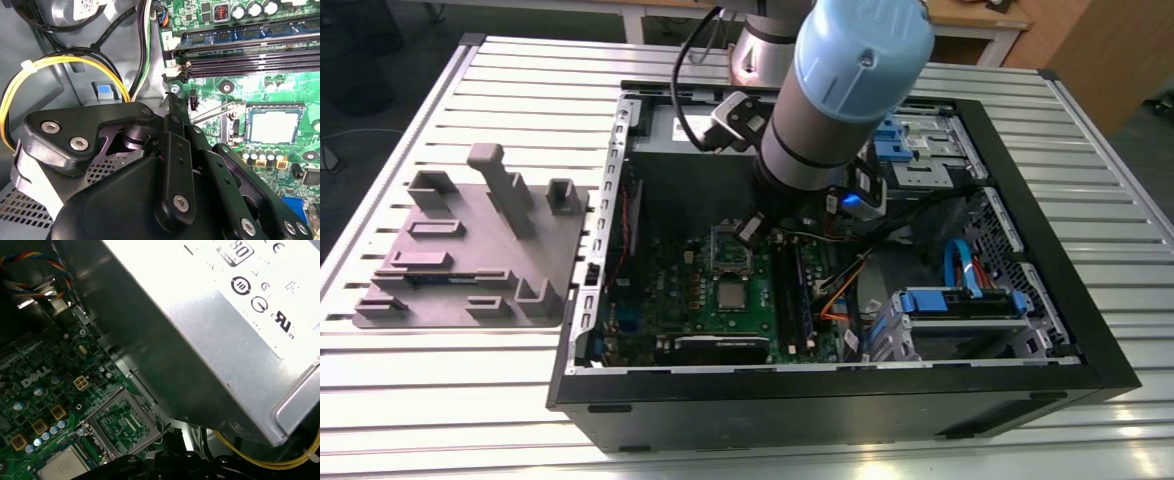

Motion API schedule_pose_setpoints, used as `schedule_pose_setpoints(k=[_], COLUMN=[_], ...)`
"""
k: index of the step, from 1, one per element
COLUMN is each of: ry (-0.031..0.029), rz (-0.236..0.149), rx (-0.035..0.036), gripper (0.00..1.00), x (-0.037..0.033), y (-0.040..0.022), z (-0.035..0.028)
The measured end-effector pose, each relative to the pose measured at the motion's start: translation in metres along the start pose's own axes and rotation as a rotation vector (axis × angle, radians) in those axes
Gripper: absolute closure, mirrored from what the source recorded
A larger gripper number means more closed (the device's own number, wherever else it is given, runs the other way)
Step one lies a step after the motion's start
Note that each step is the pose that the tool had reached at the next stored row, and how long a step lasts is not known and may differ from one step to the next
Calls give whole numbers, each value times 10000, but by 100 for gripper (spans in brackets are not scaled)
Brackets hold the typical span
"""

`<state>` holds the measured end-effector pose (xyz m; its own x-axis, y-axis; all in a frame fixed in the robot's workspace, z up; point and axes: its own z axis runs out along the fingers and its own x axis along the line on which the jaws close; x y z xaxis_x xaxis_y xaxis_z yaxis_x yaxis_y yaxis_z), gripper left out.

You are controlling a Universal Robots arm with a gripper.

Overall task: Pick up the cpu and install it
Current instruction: 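Close the cpu cover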

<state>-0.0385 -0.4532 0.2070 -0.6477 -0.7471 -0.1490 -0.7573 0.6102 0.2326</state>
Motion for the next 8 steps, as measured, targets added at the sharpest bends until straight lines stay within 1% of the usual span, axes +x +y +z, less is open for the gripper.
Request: schedule_pose_setpoints(k=[8], ry=[53], rz=[-16], rx=[38], gripper=[90], x=[9], y=[37], z=[-59])
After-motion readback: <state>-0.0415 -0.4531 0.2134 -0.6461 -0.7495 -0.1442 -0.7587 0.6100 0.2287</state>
